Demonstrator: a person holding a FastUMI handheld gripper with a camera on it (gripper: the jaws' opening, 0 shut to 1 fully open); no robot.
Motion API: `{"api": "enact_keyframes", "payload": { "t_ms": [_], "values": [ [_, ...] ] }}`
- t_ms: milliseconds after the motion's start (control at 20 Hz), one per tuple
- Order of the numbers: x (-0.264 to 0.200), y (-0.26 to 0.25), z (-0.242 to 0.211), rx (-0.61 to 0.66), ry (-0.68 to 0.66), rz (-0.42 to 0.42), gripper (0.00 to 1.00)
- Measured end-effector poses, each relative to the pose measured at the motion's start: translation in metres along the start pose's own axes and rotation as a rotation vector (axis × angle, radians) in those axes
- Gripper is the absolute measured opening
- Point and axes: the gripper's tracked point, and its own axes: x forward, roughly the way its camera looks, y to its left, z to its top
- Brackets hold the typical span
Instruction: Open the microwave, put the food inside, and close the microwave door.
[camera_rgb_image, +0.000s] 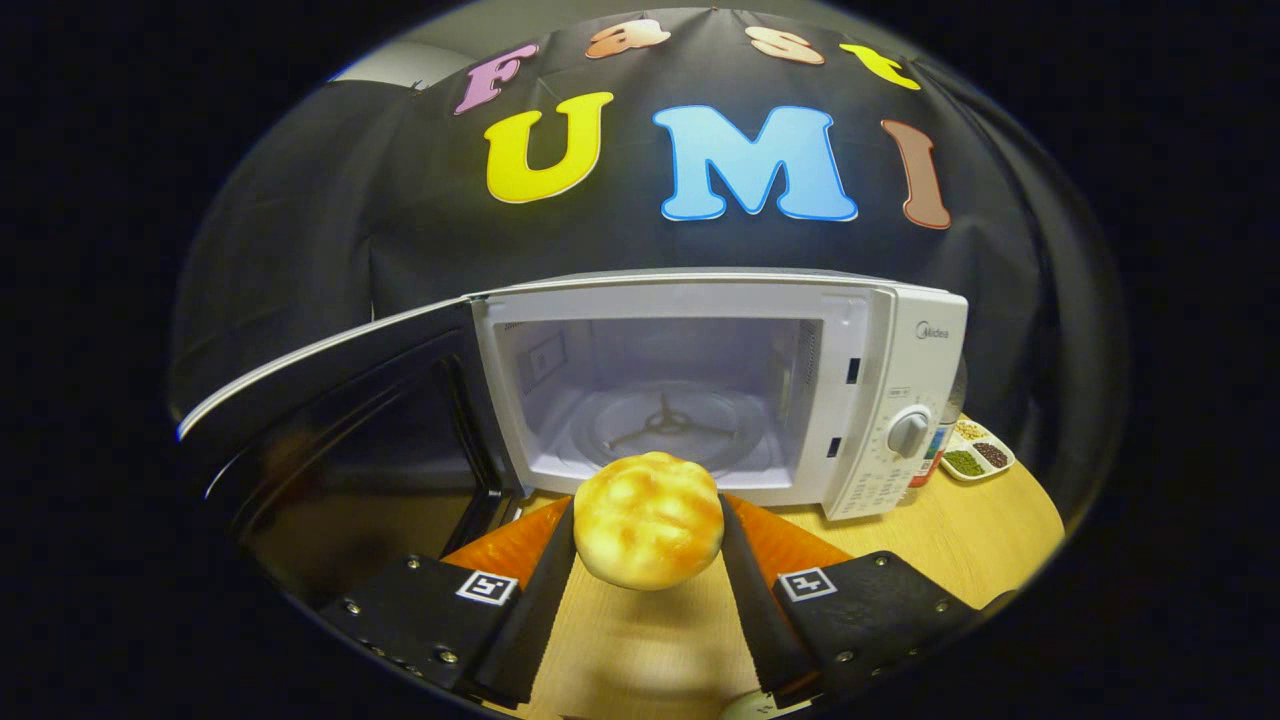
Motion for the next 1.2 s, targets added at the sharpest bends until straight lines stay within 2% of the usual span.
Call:
{"api": "enact_keyframes", "payload": {
  "t_ms": [500,800,1100,1200],
  "values": [
    [0.093,-0.009,0.023,0.082,-0.048,-0.046,0.8],
    [0.15,-0.027,0.034,0.046,-0.111,-0.164,0.8],
    [0.168,-0.017,0.004,0.072,-0.017,-0.133,0.8],
    [0.168,-0.012,0.0,0.075,-0.008,-0.11,0.85]
  ]
}}
